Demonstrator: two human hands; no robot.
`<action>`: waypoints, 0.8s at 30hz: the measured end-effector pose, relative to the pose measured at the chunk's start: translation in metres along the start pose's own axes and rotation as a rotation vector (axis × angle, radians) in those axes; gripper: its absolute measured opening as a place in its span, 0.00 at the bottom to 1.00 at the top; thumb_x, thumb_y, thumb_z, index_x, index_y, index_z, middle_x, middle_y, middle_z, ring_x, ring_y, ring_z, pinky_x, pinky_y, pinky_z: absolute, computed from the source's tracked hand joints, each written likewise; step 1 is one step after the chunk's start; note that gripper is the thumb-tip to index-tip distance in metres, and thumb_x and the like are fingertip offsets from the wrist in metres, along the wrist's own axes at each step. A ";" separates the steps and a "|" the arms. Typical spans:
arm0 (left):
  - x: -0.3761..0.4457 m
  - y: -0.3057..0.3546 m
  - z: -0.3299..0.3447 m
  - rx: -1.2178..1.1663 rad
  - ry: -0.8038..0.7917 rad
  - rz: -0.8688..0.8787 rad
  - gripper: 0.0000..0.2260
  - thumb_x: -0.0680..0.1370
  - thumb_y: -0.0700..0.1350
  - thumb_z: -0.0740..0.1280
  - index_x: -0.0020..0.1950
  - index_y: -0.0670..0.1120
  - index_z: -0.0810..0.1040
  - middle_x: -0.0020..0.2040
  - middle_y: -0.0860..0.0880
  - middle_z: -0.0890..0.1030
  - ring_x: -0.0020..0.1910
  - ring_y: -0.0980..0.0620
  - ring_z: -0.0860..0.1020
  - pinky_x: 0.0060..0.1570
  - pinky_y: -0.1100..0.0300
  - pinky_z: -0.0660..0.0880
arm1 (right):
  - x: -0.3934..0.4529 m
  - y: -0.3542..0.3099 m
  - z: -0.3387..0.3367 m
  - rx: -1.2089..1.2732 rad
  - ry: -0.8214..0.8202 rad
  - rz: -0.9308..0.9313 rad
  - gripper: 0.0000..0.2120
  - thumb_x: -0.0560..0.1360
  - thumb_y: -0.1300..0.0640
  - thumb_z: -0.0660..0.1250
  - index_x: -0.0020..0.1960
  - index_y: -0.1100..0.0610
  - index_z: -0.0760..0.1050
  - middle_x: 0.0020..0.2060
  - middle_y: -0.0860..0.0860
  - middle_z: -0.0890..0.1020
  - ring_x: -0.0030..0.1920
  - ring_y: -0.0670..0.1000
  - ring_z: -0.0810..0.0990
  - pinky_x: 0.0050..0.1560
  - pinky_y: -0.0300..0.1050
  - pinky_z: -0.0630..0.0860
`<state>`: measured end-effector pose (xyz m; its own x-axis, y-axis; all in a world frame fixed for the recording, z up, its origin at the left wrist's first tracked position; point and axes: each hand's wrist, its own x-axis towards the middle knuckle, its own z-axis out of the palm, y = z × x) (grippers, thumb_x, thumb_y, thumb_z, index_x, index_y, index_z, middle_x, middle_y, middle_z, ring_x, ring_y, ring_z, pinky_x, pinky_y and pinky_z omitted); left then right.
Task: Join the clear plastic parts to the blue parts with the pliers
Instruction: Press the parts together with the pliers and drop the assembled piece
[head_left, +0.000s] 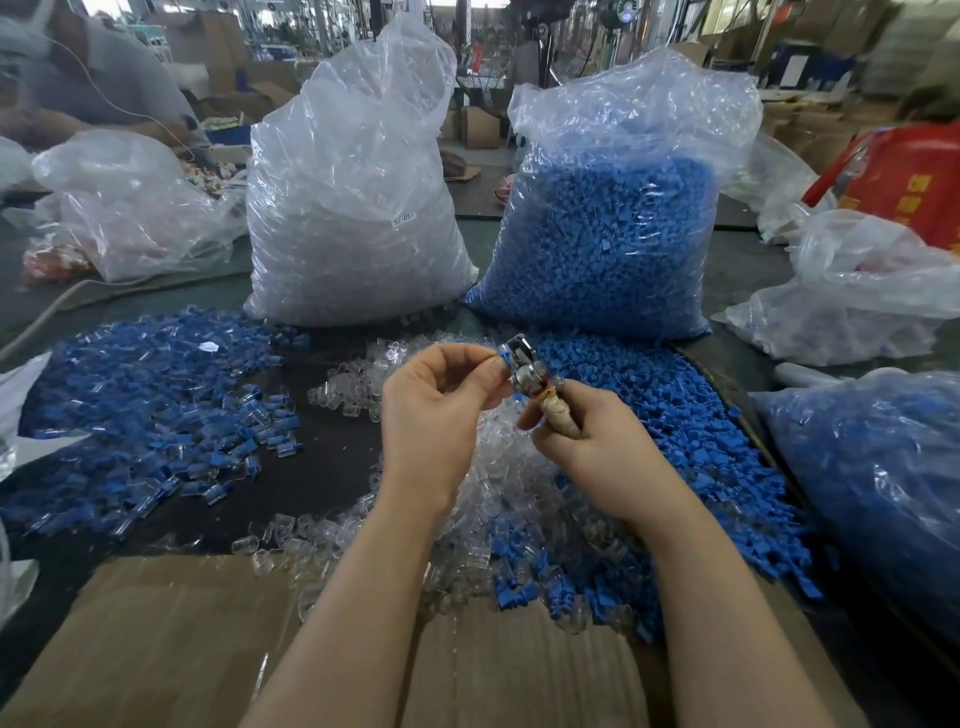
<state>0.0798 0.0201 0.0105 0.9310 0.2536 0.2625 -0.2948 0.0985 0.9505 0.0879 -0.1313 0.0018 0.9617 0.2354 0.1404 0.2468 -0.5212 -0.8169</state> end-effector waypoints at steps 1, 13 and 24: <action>0.000 0.000 -0.001 0.001 -0.002 0.001 0.05 0.75 0.33 0.71 0.43 0.43 0.81 0.34 0.52 0.84 0.34 0.59 0.82 0.38 0.67 0.77 | 0.000 0.001 0.001 -0.011 0.008 0.000 0.09 0.74 0.65 0.65 0.43 0.51 0.77 0.25 0.39 0.75 0.26 0.42 0.68 0.31 0.42 0.66; -0.001 0.000 -0.002 -0.019 -0.005 -0.042 0.04 0.76 0.34 0.70 0.44 0.43 0.82 0.35 0.51 0.84 0.35 0.58 0.82 0.39 0.66 0.78 | -0.001 0.002 0.004 -0.113 0.073 0.001 0.10 0.72 0.62 0.63 0.40 0.48 0.76 0.27 0.38 0.77 0.27 0.42 0.72 0.31 0.43 0.67; 0.024 -0.004 -0.059 -0.634 0.458 -0.535 0.06 0.77 0.36 0.67 0.53 0.38 0.79 0.41 0.43 0.86 0.40 0.52 0.86 0.36 0.64 0.80 | 0.004 0.015 -0.007 -0.345 0.209 0.128 0.04 0.74 0.55 0.63 0.44 0.52 0.76 0.34 0.49 0.80 0.35 0.52 0.76 0.36 0.50 0.75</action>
<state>0.0904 0.0831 0.0035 0.8413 0.3631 -0.4005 -0.0403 0.7810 0.6232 0.0960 -0.1439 -0.0066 0.9819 -0.0021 0.1891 0.1149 -0.7877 -0.6053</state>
